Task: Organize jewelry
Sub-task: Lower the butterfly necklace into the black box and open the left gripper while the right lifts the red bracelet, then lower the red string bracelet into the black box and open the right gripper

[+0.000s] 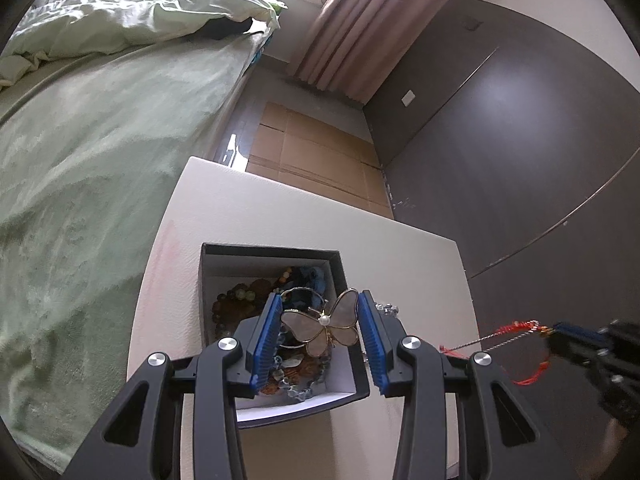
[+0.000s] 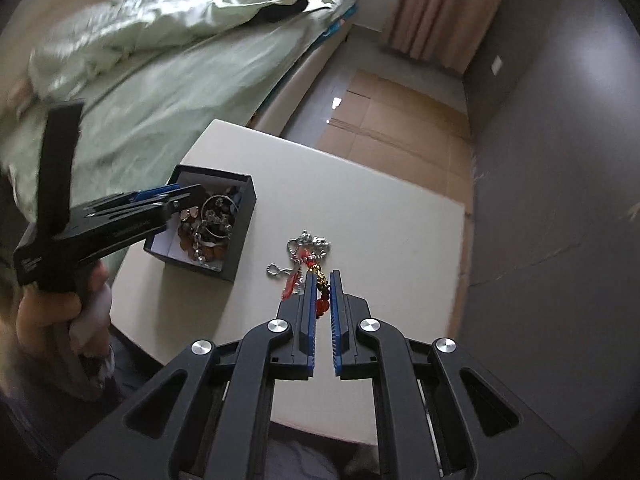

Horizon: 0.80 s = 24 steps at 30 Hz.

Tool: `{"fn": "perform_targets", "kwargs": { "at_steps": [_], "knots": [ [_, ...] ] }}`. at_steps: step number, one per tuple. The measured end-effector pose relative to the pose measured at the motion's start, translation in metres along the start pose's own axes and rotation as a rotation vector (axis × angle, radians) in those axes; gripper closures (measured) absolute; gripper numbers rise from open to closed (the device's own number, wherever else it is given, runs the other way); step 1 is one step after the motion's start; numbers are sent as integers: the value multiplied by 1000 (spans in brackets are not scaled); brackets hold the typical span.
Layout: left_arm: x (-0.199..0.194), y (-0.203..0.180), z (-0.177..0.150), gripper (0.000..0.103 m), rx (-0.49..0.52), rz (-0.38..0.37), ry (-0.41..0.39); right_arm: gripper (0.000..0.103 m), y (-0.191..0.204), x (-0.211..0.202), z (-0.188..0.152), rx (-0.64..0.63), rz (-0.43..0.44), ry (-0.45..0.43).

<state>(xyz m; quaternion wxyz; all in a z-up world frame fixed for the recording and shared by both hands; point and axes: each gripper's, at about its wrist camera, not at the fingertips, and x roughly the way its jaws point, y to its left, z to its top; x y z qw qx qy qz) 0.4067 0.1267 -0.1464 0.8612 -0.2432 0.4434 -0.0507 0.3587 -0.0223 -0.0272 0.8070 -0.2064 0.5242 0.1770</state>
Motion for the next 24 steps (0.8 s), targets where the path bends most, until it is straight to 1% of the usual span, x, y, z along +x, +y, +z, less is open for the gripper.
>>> {"fn": "perform_targets", "kwargs": {
  "at_steps": [3, 4, 5, 6, 7, 10, 12, 16, 20, 24],
  "knots": [
    [1, 4, -1, 65, -8, -7, 11, 96, 15, -11, 8, -94, -73, 3],
    [2, 5, 0, 63, -13, -9, 10, 96, 19, -15, 11, -114, -90, 4],
    [1, 7, 0, 57, -18, -11, 7, 96, 23, -18, 14, -133, -106, 2],
    [-2, 9, 0, 45, -24, -13, -6, 96, 28, -21, 17, -152, -121, 0],
    [-5, 10, 2, 42, -29, -12, -19, 96, 33, -25, 21, -172, -135, -5],
    [-9, 15, 4, 42, -42, -17, -34, 96, 42, -34, 30, -201, -153, -20],
    [-10, 19, 5, 42, -60, -19, -37, 96, 47, -36, 35, -205, -152, -31],
    [-20, 31, 7, 42, -98, -23, -70, 96, 59, -30, 45, -197, -127, -42],
    [-32, 48, 8, 42, -130, -16, -100, 96, 70, -14, 54, -172, -77, -44],
    [-42, 63, 9, 42, -154, 9, -126, 96, 86, 7, 61, -155, -19, -39]
  ]
}}
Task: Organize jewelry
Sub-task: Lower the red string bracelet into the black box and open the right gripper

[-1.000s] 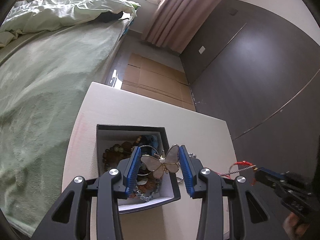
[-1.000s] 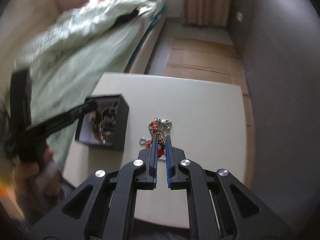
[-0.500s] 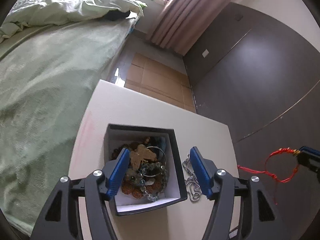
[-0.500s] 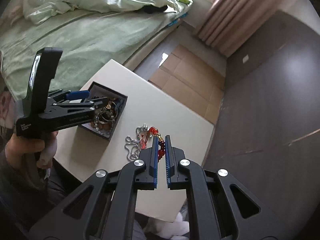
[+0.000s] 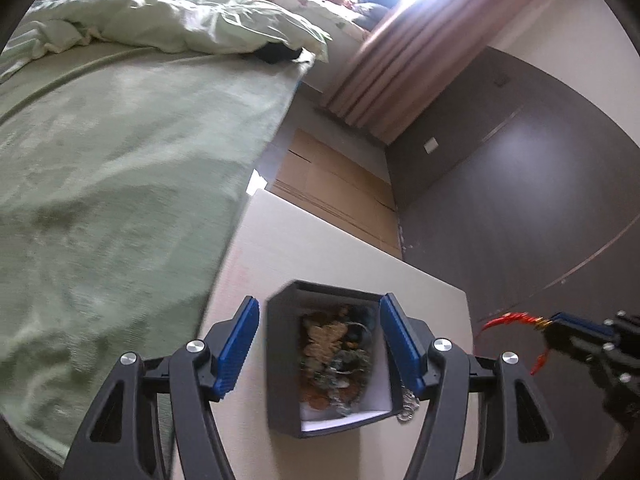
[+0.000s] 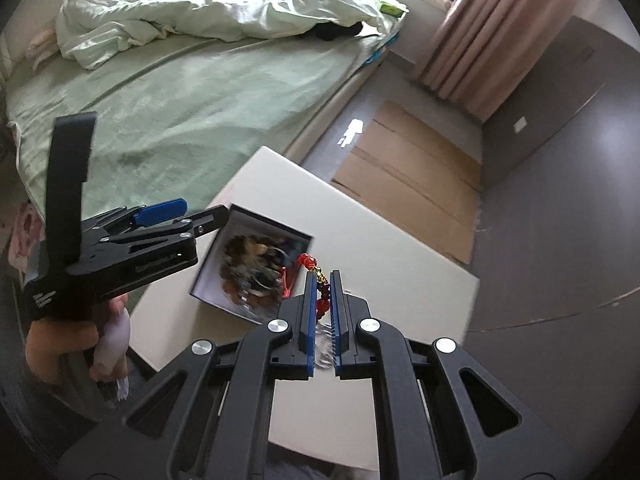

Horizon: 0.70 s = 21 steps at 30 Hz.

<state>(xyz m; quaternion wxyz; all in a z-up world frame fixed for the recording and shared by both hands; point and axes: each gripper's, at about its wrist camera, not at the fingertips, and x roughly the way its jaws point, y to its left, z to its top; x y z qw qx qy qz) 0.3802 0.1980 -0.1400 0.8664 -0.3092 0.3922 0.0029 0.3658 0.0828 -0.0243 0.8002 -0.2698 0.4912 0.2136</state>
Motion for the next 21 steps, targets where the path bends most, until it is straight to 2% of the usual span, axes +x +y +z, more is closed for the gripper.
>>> {"fn": "perform_targets", "kwargs": {
  "at_steps": [4, 6, 7, 8, 9, 11, 21],
  "knots": [
    [-7, 14, 4, 42, -27, 16, -16, 96, 5, 13, 7, 42, 99, -24],
    [-9, 19, 6, 41, -37, 21, -26, 90, 2, 18, 12, 74, 154, -38],
    [-10, 20, 6, 40, -43, 21, -30, 68, 1, 21, 13, 88, 155, -34],
    [-11, 21, 6, 39, -45, 21, -33, 40, -3, 24, 12, 109, 146, -37],
    [-11, 21, 7, 39, -44, 20, -34, 34, -8, 24, 10, 129, 134, -59],
    [-10, 17, 7, 39, -35, 15, -31, 34, -15, 26, 5, 149, 126, -75],
    [-2, -22, -5, 38, 52, -11, -3, 34, -79, 54, -57, 335, 131, -28]
  ]
}}
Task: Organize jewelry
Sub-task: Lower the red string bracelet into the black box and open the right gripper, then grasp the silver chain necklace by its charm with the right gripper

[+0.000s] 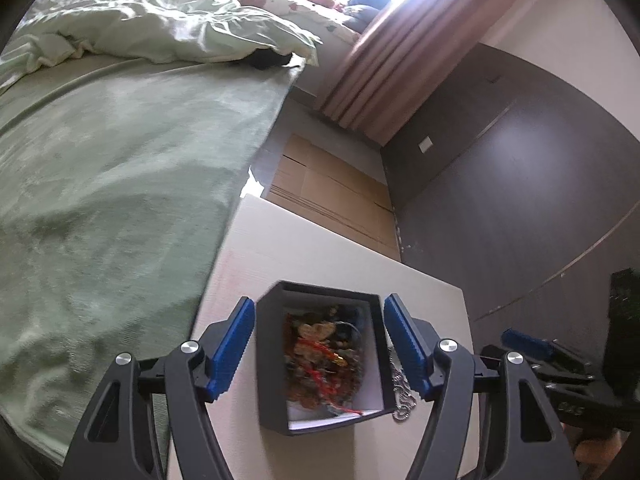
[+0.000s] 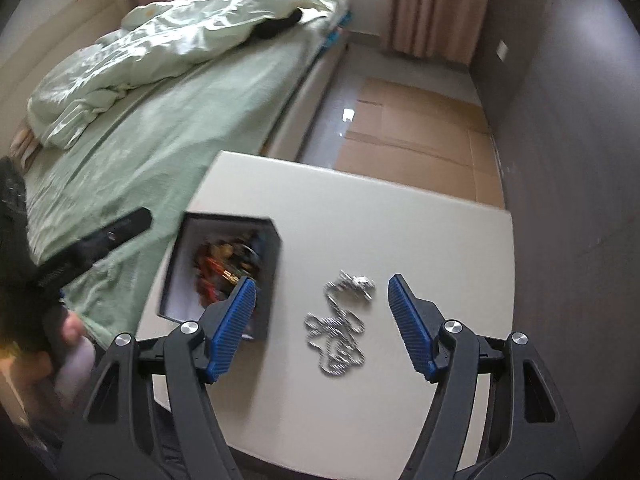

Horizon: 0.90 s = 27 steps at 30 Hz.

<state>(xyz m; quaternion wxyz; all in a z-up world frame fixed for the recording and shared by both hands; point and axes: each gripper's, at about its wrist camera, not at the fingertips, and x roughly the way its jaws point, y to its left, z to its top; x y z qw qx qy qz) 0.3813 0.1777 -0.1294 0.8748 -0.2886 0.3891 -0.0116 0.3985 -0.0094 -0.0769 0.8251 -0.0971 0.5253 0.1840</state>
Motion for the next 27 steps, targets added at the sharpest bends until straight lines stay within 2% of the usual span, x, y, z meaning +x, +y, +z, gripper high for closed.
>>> {"fn": "perform_targets", "kwargs": {
  "at_steps": [6, 14, 22, 27],
  "knots": [
    [9, -26, -7, 38, 44, -19, 20, 36, -20, 16, -25, 34, 6, 42],
    [26, -42, -16, 38, 73, -15, 72, 36, -29, 59, -55, 40, 24, 95],
    [37, -43, -18, 38, 84, 9, 97, 36, -28, 86, -68, 39, 40, 89],
    [39, -45, -18, 38, 94, 10, 98, 36, -20, 99, -72, -11, -1, 106]
  ]
}}
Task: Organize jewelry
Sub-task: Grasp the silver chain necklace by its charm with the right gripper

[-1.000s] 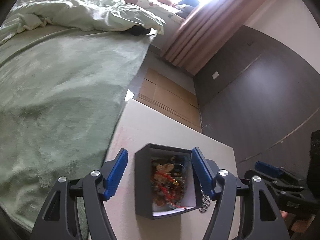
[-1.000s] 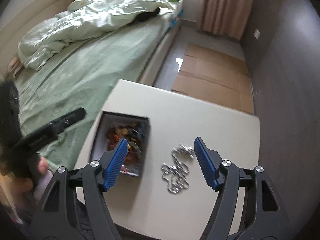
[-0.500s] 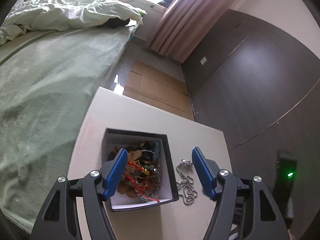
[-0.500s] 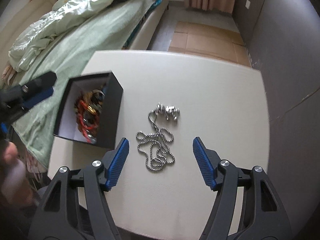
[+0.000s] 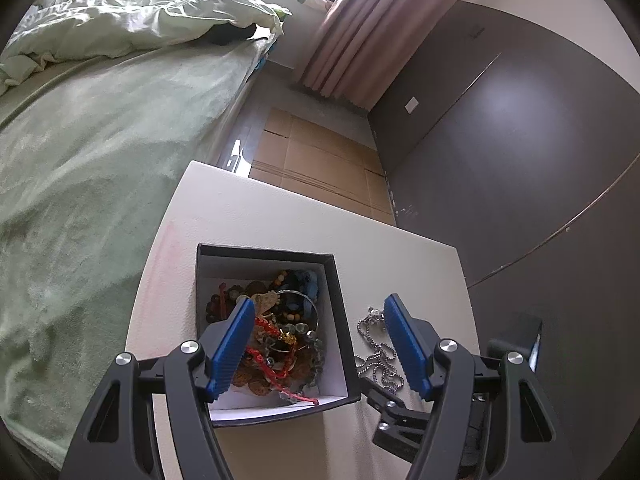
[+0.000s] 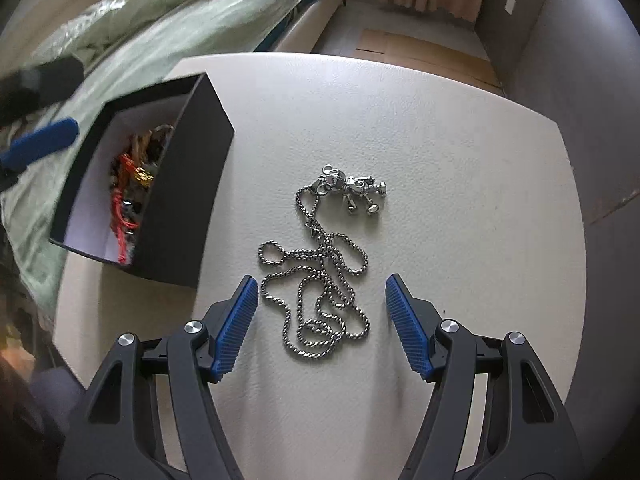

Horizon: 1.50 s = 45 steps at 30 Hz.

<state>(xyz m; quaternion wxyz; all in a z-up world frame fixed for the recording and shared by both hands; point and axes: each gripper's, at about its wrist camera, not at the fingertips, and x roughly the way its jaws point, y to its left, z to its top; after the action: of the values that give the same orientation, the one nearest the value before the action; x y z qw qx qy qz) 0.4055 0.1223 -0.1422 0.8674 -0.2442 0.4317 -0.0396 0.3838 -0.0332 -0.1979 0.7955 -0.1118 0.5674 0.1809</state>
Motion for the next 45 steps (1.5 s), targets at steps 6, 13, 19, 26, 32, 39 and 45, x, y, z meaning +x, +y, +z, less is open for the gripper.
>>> {"fn": "perform_targets", "kwargs": {
  "at_steps": [6, 13, 19, 26, 32, 39, 45],
  "knots": [
    [4, -2, -1, 38, -4, -2, 8, 44, 3, 3, 6, -24, -32, -37],
    [9, -9, -4, 38, 8, 2, 26, 86, -11, 2, 10, -16, -20, -73],
    [9, -8, -4, 38, 6, 2, 19, 92, -23, -5, 3, 22, -16, -61],
    [5, -6, -4, 38, -2, -4, 8, 92, -33, -47, 11, 58, -1, -146],
    [-1, 3, -1, 38, -23, -6, -11, 92, -27, -98, 28, 25, -35, -234],
    [-6, 14, 3, 38, -54, -8, -28, 102, -15, -165, 50, -11, -78, -345],
    [-11, 20, 4, 38, -77, -15, -42, 102, 0, -222, 65, -56, -103, -435]
  ]
}}
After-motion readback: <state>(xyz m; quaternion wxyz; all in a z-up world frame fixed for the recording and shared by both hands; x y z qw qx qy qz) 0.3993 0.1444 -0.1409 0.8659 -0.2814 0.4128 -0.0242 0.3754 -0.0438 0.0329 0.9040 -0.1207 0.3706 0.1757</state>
